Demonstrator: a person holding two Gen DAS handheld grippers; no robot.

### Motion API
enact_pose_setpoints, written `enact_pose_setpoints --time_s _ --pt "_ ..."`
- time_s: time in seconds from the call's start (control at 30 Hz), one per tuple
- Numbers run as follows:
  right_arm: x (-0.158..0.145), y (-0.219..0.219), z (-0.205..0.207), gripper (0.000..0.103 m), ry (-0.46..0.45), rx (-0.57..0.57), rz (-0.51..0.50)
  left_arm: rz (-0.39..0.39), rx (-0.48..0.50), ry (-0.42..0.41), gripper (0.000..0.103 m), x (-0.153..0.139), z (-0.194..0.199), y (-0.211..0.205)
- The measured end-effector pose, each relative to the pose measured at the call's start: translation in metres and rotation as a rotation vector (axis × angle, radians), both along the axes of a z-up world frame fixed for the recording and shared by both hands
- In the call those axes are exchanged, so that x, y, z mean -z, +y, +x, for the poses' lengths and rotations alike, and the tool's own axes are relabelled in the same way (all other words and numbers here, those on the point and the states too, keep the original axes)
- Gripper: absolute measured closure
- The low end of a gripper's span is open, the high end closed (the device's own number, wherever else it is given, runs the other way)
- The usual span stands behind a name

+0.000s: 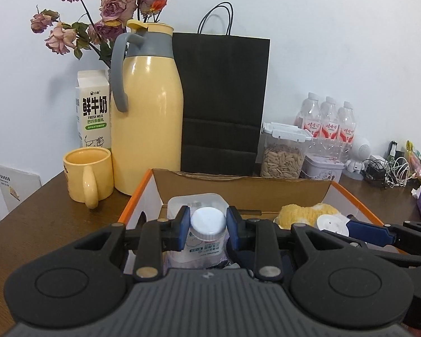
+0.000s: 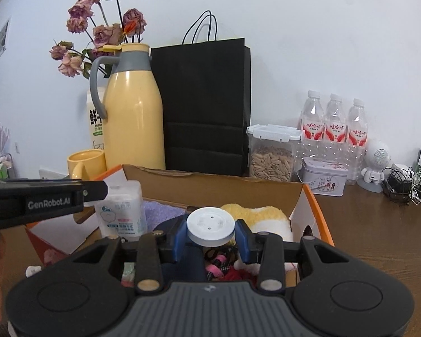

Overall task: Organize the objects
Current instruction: 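Carry both white caps into the cardboard box and open both tools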

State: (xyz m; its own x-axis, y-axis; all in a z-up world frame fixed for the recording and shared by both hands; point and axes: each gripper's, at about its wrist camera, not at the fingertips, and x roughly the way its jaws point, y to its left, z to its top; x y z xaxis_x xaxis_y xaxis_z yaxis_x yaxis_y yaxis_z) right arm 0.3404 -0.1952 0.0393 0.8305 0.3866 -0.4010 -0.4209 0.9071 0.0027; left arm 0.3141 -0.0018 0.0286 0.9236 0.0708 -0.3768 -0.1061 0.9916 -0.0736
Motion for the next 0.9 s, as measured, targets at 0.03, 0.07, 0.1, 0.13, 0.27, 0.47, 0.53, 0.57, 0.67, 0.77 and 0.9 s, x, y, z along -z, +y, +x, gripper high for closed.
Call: enact_pose_setpoints --time_s 0.03,0.07,0.1,0.13,0.27,0.47,0.53,0.57,0.67,0.77,0.9 --pt "0.001 0.001 0.0 0.067 0.003 -0.002 -0.003 -0.003 -0.004 -0.003 0.074 0.001 -0.001 0.0" --pt "0.002 0.001 0.0 0.066 0.007 -0.001 -0.006 -0.002 -0.004 -0.004 0.072 0.002 -0.001 0.001" --pt "0.002 0.001 0.0 0.066 0.01 0.005 -0.008 0.003 -0.004 -0.004 0.07 0.002 -0.002 0.001" --pt "0.003 0.001 0.0 0.065 0.013 0.012 -0.014 0.005 -0.004 -0.004 0.062 0.003 -0.003 0.001" --pt "0.004 -0.003 -0.004 0.009 0.003 0.037 -0.006 -0.003 -0.021 -0.034 0.01 0.002 -0.008 0.004" --pt "0.001 -0.009 -0.008 0.0 -0.006 0.054 0.018 -0.017 -0.042 -0.07 0.0 -0.003 -0.015 0.006" --pt "0.0 -0.009 -0.009 0.0 -0.007 0.054 0.016 -0.015 -0.041 -0.072 0.0 -0.003 -0.016 0.006" --pt "0.0 -0.009 -0.009 0.0 -0.009 0.052 0.016 -0.015 -0.041 -0.073 0.0 -0.003 -0.016 0.005" --pt "-0.002 -0.009 -0.012 0.0 -0.015 0.05 0.016 -0.016 -0.042 -0.075 0.0 -0.003 -0.017 0.006" --pt "-0.004 -0.011 -0.016 0.0 -0.021 0.051 0.013 -0.018 -0.044 -0.078 0.0 -0.004 -0.019 0.006" --pt "-0.01 -0.017 -0.021 0.0 -0.031 0.061 0.016 -0.022 -0.038 -0.087 0.0 -0.007 -0.026 0.008"
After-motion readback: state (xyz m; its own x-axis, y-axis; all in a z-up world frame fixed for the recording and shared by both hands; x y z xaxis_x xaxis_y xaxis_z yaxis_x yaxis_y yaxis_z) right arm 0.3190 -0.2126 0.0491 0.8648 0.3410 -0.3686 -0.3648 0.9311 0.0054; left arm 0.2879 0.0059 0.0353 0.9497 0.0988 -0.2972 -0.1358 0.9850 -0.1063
